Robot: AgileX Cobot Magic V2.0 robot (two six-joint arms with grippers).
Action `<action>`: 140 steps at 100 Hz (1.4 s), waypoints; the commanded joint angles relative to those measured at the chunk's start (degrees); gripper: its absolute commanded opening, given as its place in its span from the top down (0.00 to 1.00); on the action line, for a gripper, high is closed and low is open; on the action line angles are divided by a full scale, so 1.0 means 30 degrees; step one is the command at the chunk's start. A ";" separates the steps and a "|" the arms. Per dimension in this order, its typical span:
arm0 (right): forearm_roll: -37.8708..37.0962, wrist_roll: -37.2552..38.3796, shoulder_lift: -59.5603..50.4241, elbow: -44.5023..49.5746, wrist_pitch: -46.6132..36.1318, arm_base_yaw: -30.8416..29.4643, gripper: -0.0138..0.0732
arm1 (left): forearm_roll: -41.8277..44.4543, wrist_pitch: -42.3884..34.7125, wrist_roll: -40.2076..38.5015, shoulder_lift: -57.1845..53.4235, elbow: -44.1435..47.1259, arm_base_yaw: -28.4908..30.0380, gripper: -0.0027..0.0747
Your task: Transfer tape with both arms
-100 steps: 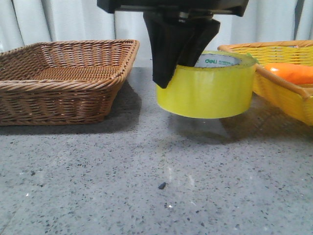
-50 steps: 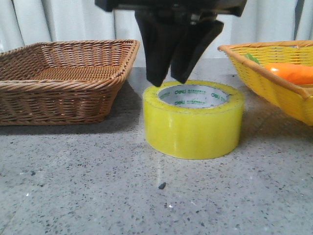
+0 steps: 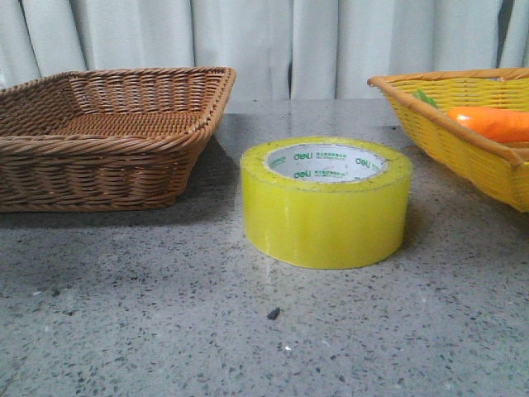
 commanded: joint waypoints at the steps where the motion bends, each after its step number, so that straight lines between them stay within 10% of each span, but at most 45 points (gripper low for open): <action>1: -0.1378 0.0723 -0.1836 -0.0448 -0.1380 -0.0052 0.93 | 0.0697 -0.1494 -0.0060 0.1555 -0.1774 -0.1693 0.46; 57: -0.3093 0.1918 -0.7203 -0.0422 -0.0540 -0.0052 0.93 | 0.0967 0.7053 0.0758 1.1815 -1.0478 -0.7891 0.37; 91: -0.3026 0.1918 -0.7168 0.0660 -0.0019 -0.0052 0.93 | 0.0818 0.7371 0.0915 1.4622 -1.1453 -0.8411 0.37; 117: -0.3026 0.1918 -0.7168 0.0702 -0.0019 -0.0052 0.93 | 0.0719 0.7335 0.0915 1.5454 -1.1453 -0.8411 0.53; 140: -0.3026 0.1918 -0.7168 0.0702 0.0009 -0.0052 0.93 | 0.0861 0.7032 0.0915 1.5454 -1.1453 -0.8411 0.89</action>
